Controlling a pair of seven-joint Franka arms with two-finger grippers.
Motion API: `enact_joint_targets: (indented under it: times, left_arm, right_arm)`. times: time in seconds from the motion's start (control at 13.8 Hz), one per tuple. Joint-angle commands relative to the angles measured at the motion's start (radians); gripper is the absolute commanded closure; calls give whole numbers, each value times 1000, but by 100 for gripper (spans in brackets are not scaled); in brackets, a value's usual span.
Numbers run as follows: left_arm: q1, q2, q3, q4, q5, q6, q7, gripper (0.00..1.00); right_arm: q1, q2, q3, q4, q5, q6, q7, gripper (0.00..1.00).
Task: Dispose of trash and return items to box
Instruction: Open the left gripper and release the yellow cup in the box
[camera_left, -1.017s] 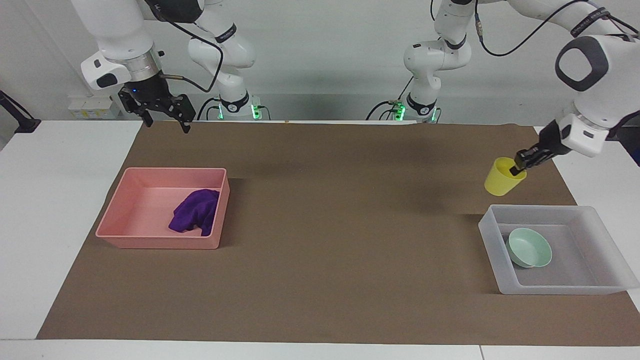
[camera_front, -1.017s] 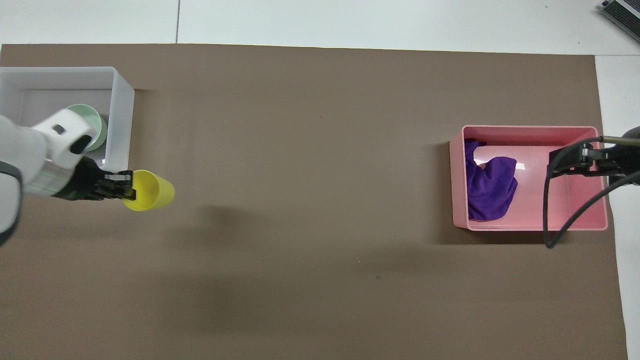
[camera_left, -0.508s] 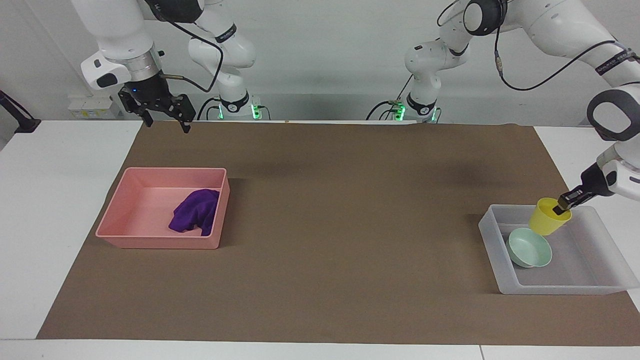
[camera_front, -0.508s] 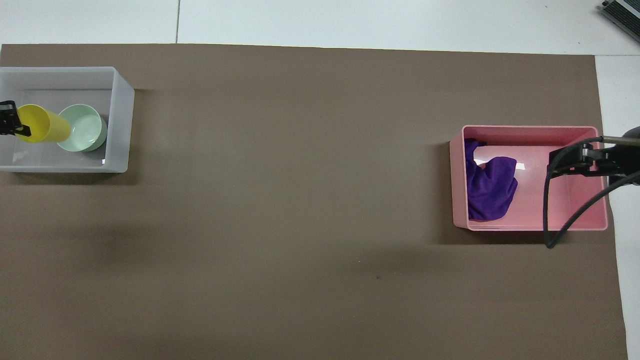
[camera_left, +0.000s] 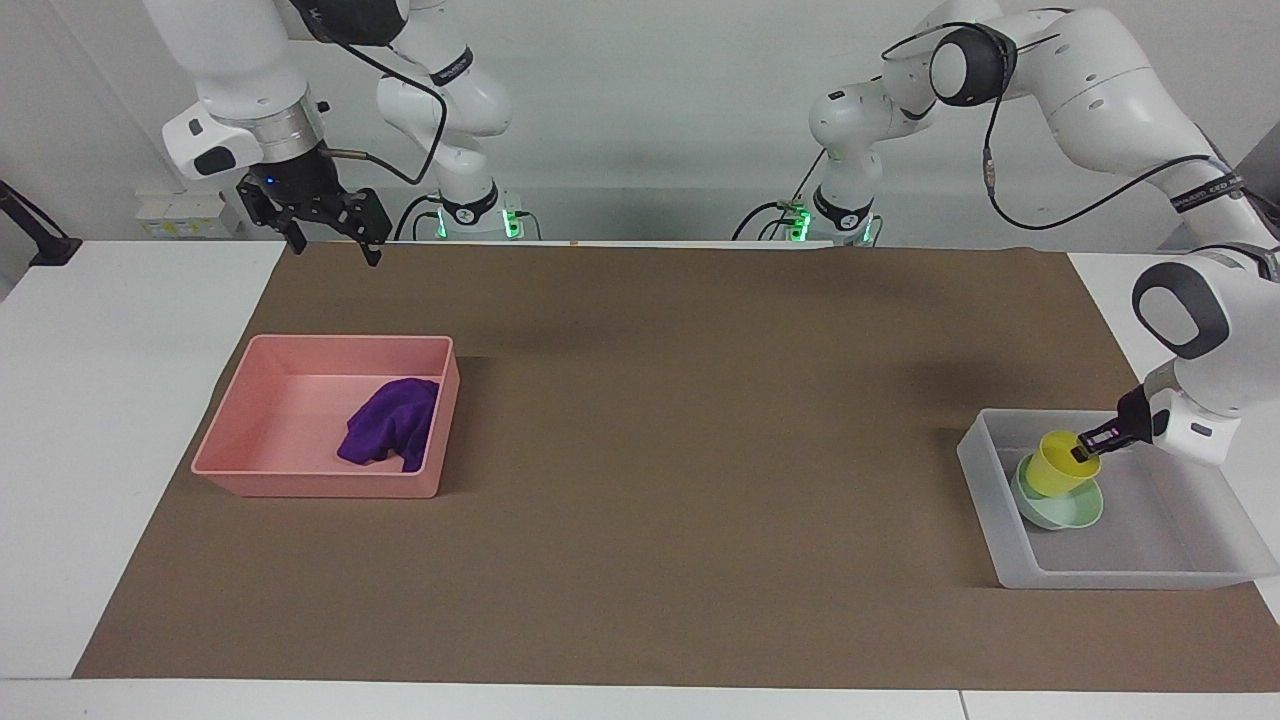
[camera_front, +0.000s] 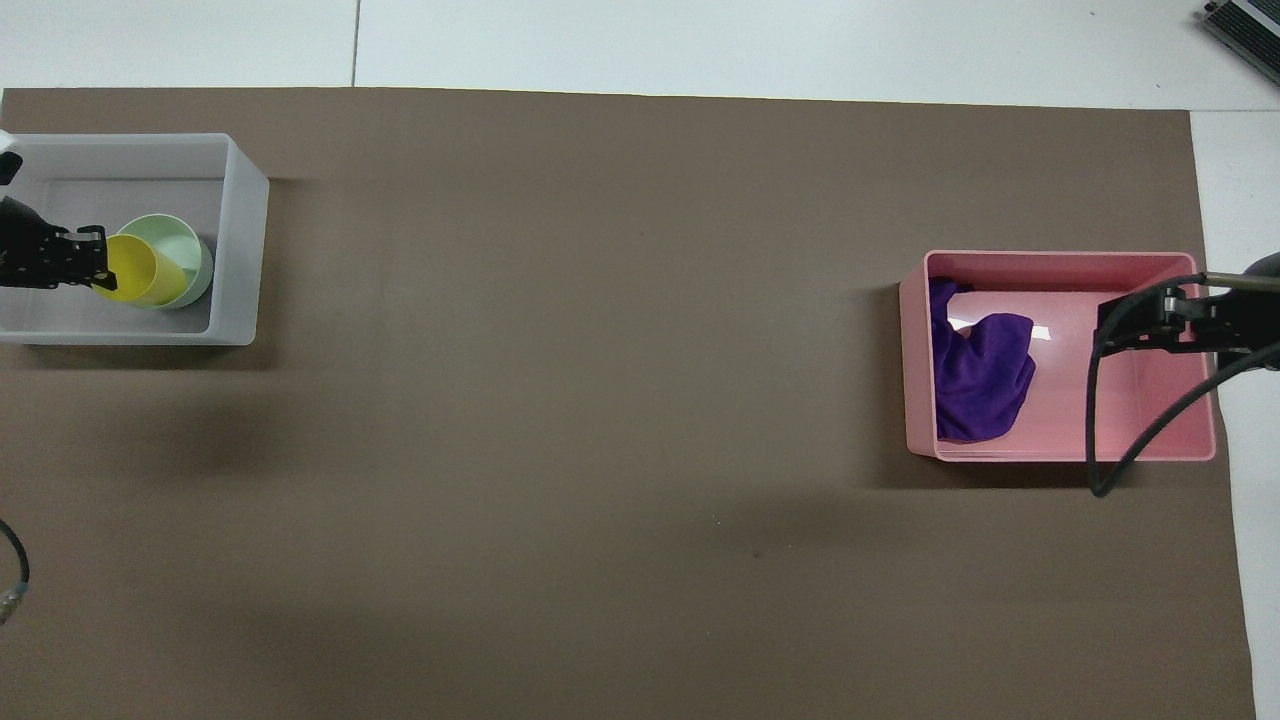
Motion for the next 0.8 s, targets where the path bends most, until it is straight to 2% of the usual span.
enact_joint_targets:
  times: [0.0,0.07,0.15,0.36,0.44,0.65,0.73]
  left_arm:
    - [-8,4,2,29,-15,0,4,47]
    - [-4,0,-2,37,-15,0,4,34]
    - [-4,-5,-2,37,-17,2,4,11]
    - [-7,-12,-1,40,-12,3,10,0]
    - [-10,-28,2,40,-11,2,10,0]
    - [-33,-170,-26,31,-21,-30,4,0]
    - [-60,-196,-39,32,-14,-61,-7,0]
  right_arm:
    - [-12,-5,4,-5,27,2,-37,0]
    - [-12,-5,4,-5,28,0,-37,0]
    - [-12,-5,4,-5,28,2,-37,0]
    - [-12,-5,4,-5,28,2,-37,0]
    - [-13,-4,4,-3,28,2,-37,0]
    - [-13,-2,4,1,27,2,-36,0]
    - [-13,-1,4,1,28,2,-34,0]
